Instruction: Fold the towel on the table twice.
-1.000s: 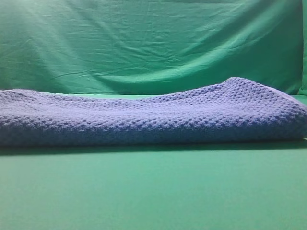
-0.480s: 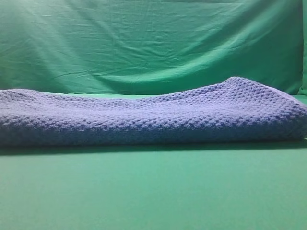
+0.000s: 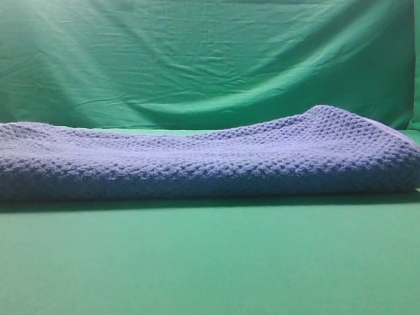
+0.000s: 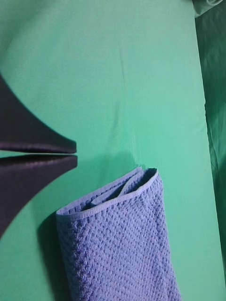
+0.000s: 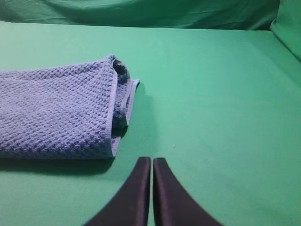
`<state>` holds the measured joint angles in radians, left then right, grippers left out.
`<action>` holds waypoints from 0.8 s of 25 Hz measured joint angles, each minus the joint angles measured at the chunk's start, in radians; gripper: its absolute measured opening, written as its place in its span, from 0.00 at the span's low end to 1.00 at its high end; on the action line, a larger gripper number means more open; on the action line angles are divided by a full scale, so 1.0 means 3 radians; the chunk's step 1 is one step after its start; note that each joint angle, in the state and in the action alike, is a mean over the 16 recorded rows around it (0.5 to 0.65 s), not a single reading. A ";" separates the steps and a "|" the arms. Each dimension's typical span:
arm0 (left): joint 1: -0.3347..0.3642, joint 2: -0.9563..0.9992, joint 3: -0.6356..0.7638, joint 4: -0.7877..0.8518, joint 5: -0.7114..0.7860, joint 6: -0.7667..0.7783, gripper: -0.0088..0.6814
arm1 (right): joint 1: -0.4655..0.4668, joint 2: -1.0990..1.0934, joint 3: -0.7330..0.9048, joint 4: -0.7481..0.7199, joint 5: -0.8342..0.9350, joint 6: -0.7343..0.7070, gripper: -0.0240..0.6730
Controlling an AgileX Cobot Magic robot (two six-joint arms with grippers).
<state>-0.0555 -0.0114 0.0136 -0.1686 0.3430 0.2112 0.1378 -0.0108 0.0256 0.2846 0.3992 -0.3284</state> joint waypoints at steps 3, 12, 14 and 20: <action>0.0000 0.0000 0.0000 0.0000 0.0001 -0.0046 0.01 | 0.0000 0.0000 0.0000 0.0000 0.0000 0.0000 0.03; 0.0000 0.0000 0.0000 0.0000 0.0004 -0.0197 0.01 | 0.0000 0.0000 0.0000 0.0000 0.0002 0.0000 0.03; 0.0000 0.0000 0.0000 0.0000 0.0004 -0.0221 0.01 | 0.0000 0.0000 0.0000 0.0000 0.0002 0.0000 0.03; 0.0000 0.0000 0.0000 0.0000 0.0004 -0.0239 0.01 | 0.0000 0.0000 0.0000 0.0000 0.0002 0.0000 0.03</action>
<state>-0.0555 -0.0114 0.0136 -0.1686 0.3442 0.1395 0.1378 -0.0108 0.0256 0.2846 0.3997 -0.3284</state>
